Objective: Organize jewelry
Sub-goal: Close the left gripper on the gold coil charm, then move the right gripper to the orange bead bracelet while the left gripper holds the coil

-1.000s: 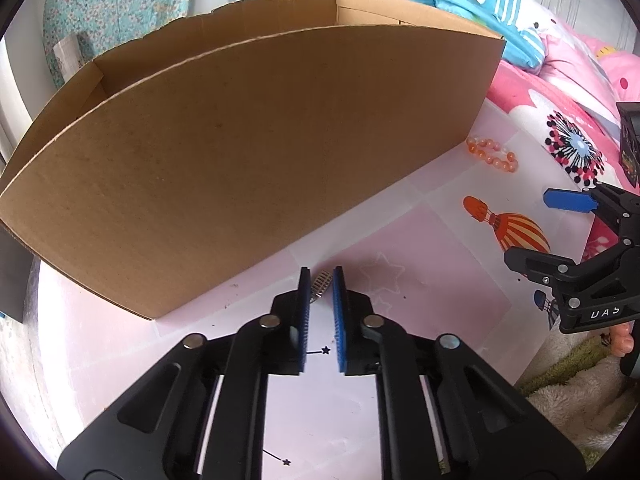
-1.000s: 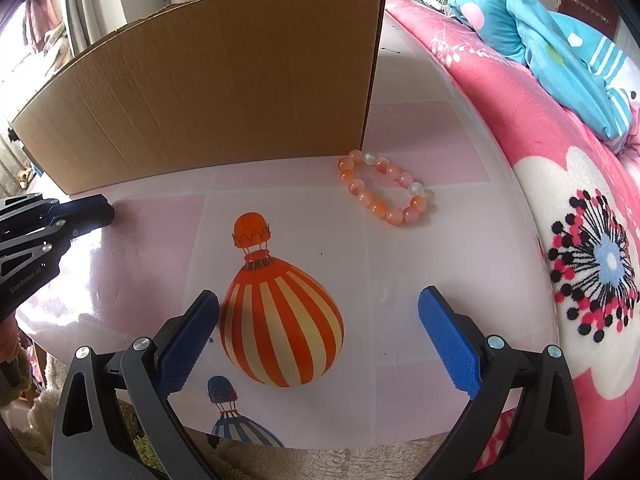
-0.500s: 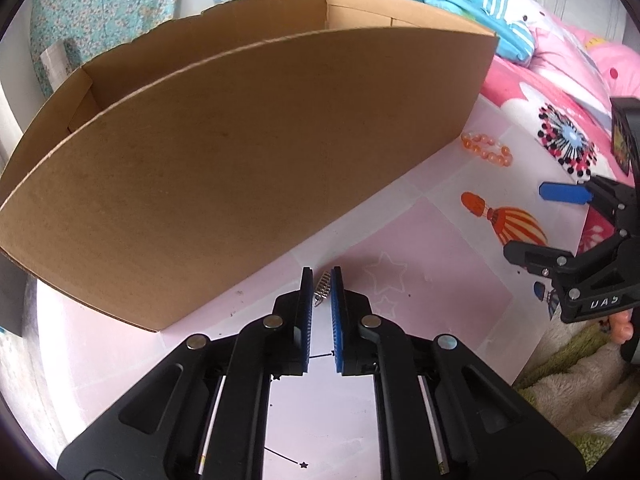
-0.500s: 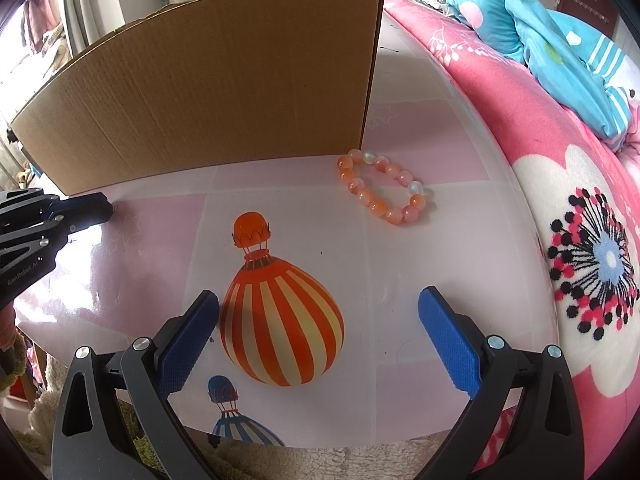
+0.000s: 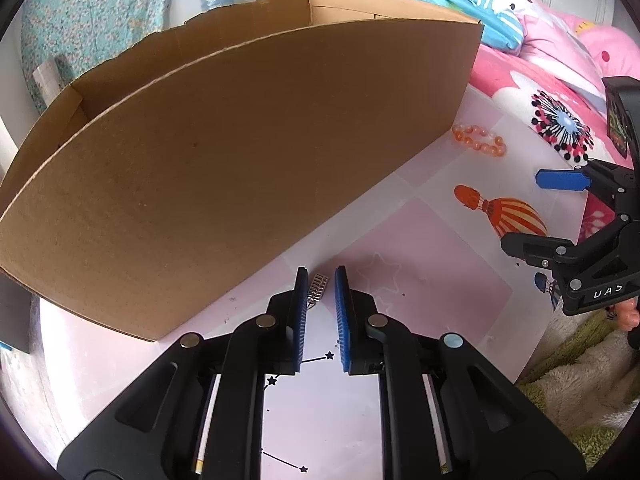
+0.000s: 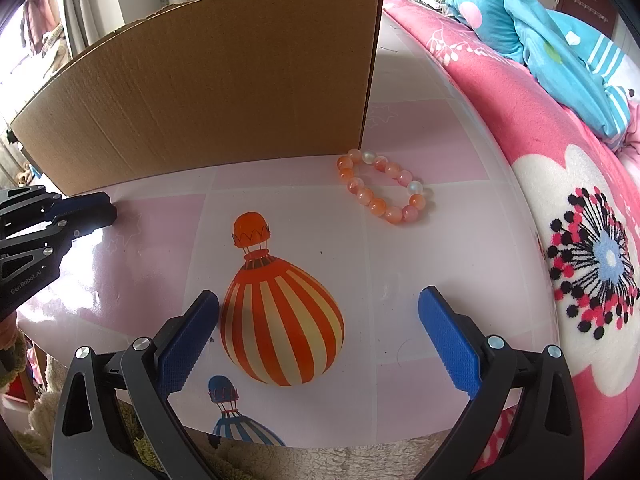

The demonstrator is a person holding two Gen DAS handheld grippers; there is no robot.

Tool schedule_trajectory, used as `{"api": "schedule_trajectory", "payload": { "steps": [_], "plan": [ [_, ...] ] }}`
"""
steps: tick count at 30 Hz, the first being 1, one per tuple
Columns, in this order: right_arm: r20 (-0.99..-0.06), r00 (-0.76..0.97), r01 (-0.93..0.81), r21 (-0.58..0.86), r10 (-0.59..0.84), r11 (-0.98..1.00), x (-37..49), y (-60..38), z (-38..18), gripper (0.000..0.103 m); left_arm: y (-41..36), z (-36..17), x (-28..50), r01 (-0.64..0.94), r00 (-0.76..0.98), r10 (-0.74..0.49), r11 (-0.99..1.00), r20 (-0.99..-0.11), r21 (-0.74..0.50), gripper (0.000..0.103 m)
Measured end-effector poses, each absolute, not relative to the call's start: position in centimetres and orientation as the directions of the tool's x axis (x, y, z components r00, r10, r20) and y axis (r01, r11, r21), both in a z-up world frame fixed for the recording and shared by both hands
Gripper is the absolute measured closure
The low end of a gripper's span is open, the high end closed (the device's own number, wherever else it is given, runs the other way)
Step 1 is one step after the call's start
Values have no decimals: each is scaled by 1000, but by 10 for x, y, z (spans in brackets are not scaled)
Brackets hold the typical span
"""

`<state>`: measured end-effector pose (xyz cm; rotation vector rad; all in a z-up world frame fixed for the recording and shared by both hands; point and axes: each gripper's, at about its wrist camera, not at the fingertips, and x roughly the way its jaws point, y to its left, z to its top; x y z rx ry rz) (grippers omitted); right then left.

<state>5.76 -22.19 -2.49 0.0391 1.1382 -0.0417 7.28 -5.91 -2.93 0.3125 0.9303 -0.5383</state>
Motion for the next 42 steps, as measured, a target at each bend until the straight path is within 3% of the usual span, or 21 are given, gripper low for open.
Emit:
{"api": "schedule_trajectory", "payload": {
  "steps": [4,42],
  "plan": [
    [-908,418,53,10,-13,999,58,-222,-25,7,-64,-30,69,564,498,-288,824,-818,53,99],
    [-869,476,42,172,132,984,70,-245,-2,7,-44,-23,55,475,523,-338,878,-782,-62,99]
  ]
}}
